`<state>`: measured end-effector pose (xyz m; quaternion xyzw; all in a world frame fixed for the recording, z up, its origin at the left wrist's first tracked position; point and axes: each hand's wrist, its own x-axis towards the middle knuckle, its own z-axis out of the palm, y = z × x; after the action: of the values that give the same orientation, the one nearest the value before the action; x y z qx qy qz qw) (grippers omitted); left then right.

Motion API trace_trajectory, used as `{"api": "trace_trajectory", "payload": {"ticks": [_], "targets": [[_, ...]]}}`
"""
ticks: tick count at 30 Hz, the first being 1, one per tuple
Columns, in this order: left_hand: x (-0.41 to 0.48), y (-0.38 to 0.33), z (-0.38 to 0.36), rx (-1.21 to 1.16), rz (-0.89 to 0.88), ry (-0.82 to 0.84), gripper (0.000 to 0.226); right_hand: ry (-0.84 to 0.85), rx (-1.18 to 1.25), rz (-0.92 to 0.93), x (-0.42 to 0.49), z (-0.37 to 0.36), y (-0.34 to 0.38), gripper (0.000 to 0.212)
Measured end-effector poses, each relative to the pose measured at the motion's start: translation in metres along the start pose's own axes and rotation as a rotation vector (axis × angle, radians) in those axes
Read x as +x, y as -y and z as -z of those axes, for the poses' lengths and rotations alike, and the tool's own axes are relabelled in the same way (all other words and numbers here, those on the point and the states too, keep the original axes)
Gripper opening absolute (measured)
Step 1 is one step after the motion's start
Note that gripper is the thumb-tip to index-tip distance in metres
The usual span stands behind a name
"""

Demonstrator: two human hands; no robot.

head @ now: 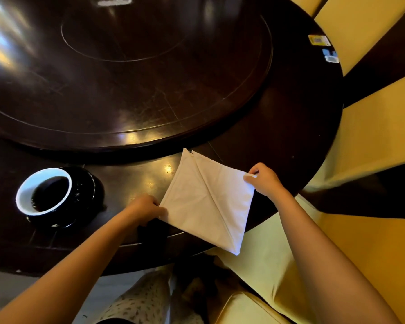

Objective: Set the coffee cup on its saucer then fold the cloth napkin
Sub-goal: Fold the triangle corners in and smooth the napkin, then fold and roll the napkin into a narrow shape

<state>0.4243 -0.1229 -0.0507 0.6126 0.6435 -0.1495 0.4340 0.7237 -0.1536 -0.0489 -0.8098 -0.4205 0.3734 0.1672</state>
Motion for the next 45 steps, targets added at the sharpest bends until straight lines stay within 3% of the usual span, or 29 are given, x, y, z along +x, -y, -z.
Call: {"api": "trace_trajectory", "payload": {"ticks": [3, 8, 12, 19, 25, 30, 34, 38, 41, 45], "targets": [[-0.006, 0.002, 0.001, -0.048, 0.031, 0.018, 0.013, 0.052, 0.075, -0.033, -0.008, 0.003, -0.004, 0.027], [-0.003, -0.001, -0.004, -0.659, 0.065, -0.093, 0.008, 0.054, 0.183, -0.147, -0.017, 0.003, -0.007, 0.026], [-0.010, -0.007, -0.002, -0.939, 0.074, -0.003, 0.014, 0.045, 0.346, -0.242, -0.022, -0.002, -0.009, 0.027], [-0.006, 0.000, 0.000, -1.047, 0.000, -0.195, 0.008, -0.083, 0.605, -0.163, -0.025, 0.005, -0.014, 0.015], [-0.010, 0.002, 0.015, -1.127, -0.215, -0.204, 0.036, -0.051, 0.970, -0.178, -0.028, 0.017, -0.016, 0.008], [-0.024, -0.010, 0.032, -0.990, -0.385, -0.198, 0.028, -0.013, 0.797, 0.028, -0.040, 0.034, -0.007, 0.023], [-0.031, -0.024, 0.047, -0.541, -0.507, -0.360, 0.037, -0.017, 0.482, 0.286, -0.051, 0.053, 0.004, 0.048], [-0.030, -0.036, 0.059, -0.134, -0.588, -0.618, 0.027, -0.156, 0.210, 0.419, -0.051, 0.062, 0.012, 0.031], [-0.027, -0.042, 0.065, -0.049, -0.607, -0.661, 0.020, -0.213, 0.179, 0.397, -0.049, 0.065, 0.013, 0.018], [-0.026, -0.049, 0.073, -0.030, -0.647, -0.678, 0.013, -0.220, 0.240, 0.381, -0.049, 0.068, 0.018, 0.016]]}}
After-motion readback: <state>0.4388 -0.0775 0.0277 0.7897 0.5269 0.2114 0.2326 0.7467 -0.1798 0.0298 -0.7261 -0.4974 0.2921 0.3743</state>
